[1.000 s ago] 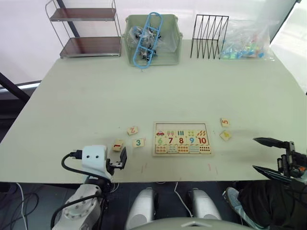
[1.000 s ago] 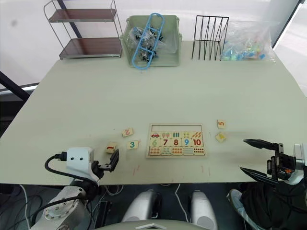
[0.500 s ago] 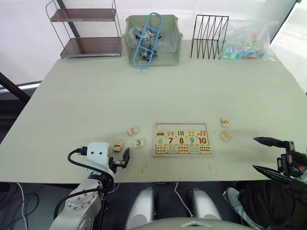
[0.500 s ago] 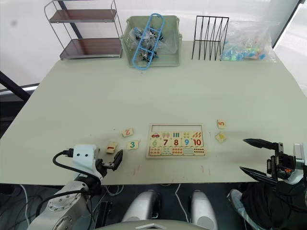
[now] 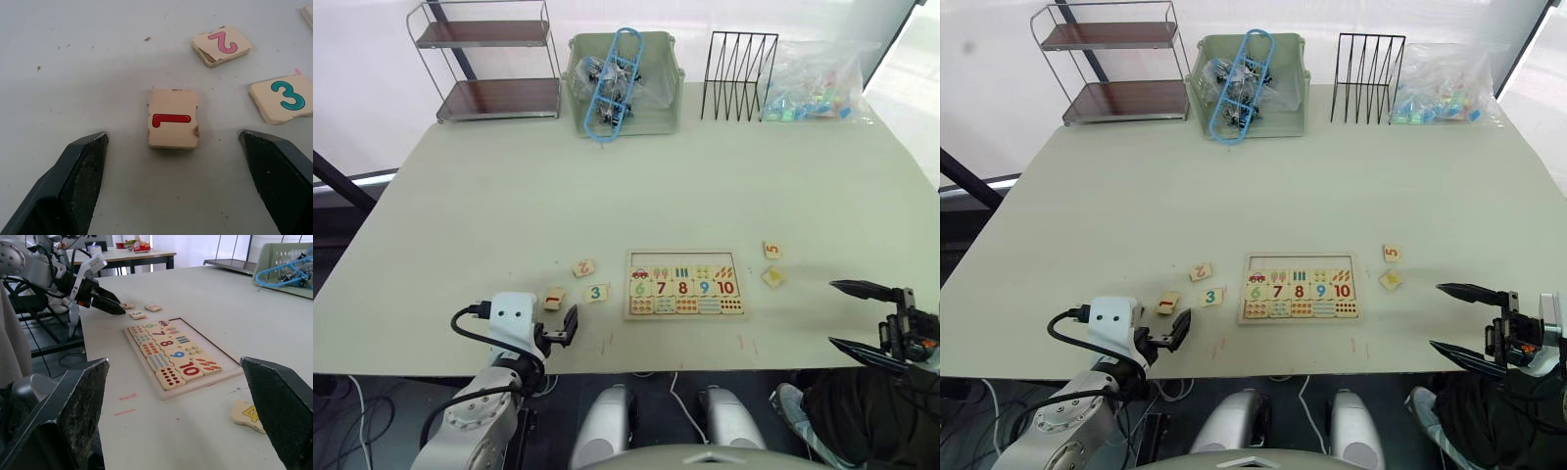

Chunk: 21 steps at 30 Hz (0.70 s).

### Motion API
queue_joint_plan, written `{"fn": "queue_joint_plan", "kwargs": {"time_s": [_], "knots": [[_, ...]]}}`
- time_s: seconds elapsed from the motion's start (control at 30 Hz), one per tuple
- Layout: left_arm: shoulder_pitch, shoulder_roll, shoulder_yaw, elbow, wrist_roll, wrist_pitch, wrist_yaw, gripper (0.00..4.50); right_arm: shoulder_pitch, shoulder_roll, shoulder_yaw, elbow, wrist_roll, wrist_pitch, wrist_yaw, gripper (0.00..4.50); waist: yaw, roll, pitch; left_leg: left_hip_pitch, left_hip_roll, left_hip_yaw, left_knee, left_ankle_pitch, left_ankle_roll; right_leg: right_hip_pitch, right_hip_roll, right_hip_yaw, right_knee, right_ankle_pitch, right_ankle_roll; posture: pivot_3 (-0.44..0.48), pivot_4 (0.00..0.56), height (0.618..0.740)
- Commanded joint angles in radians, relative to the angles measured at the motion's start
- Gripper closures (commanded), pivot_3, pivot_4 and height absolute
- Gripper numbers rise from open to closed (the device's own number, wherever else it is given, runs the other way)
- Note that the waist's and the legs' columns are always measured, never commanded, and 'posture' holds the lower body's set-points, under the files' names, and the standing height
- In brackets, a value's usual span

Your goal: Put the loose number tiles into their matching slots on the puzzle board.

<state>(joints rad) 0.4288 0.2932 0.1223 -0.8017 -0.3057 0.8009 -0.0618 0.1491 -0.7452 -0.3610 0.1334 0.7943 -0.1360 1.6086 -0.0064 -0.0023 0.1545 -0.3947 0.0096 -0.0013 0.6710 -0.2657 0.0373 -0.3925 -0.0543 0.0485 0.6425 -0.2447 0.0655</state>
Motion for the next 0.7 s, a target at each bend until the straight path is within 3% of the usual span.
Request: {"fn": "queue_joint_plan", "kwargs": {"time_s": [0.03, 0.1, 0.27, 0.3, 0.57, 0.7], "knots": [[0.016, -0.006, 0.0, 0.027, -0.013, 0.031, -0.022, 0.52, -0.007, 0.006, -0.008, -0.02, 0.01, -0.006, 0.006, 0.0, 0.0, 0.0, 0.0, 0.0, 0.0, 0.0, 0.0, 0.0, 0.0, 0.0, 0.0, 0.0, 0.0, 0.0, 0.0, 0.0, 0.15, 0.74], [0.013, -0.005, 0.001, 0.03, -0.015, 0.027, -0.031, 1.1, -0.01, 0.009, -0.008, -0.022, 0.008, -0.005, 0.006, 0.0, 0.0, 0.001, -0.001, 0.0, 0.0, 0.0, 0.0, 0.0, 0.0, 0.0, 0.0, 0.0, 0.0, 0.0, 0.0, 0.0, 0.15, 0.74], [0.004, -0.002, 0.003, 0.037, -0.008, 0.031, -0.039, 3.33, -0.016, 0.02, -0.012, -0.03, -0.001, 0.003, 0.006, 0.0, 0.002, 0.002, -0.001, 0.0, 0.0, 0.0, 0.0, 0.0, 0.0, 0.0, 0.0, 0.0, 0.0, 0.0, 0.0, 0.0, 0.15, 0.74], [0.002, -0.002, 0.004, 0.038, -0.006, 0.032, -0.04, 3.59, -0.016, 0.021, -0.013, -0.031, -0.002, 0.004, 0.006, 0.0, 0.002, 0.002, -0.001, 0.0, 0.0, 0.0, 0.0, 0.0, 0.0, 0.0, 0.0, 0.0, 0.0, 0.0, 0.0, 0.0, 0.15, 0.74], [-0.009, 0.007, 0.01, 0.046, 0.002, 0.033, -0.052, 3.59, -0.02, 0.036, -0.02, -0.052, -0.012, 0.02, 0.001, 0.0, 0.004, 0.004, -0.002, 0.0, 0.0, 0.0, 0.0, 0.0, 0.0, 0.0, 0.0, 0.0, 0.0, 0.0, 0.0, 0.0, 0.15, 0.74], [-0.027, 0.081, 0.02, 0.054, 0.013, -0.002, -0.119, 3.59, -0.022, 0.048, -0.018, -0.073, -0.018, 0.03, -0.012, 0.0, 0.006, 0.005, -0.003, 0.0, 0.0, 0.0, 0.0, 0.0, 0.0, 0.0, 0.0, 0.0, 0.0, 0.0, 0.0, 0.0, 0.15, 0.74]]}}
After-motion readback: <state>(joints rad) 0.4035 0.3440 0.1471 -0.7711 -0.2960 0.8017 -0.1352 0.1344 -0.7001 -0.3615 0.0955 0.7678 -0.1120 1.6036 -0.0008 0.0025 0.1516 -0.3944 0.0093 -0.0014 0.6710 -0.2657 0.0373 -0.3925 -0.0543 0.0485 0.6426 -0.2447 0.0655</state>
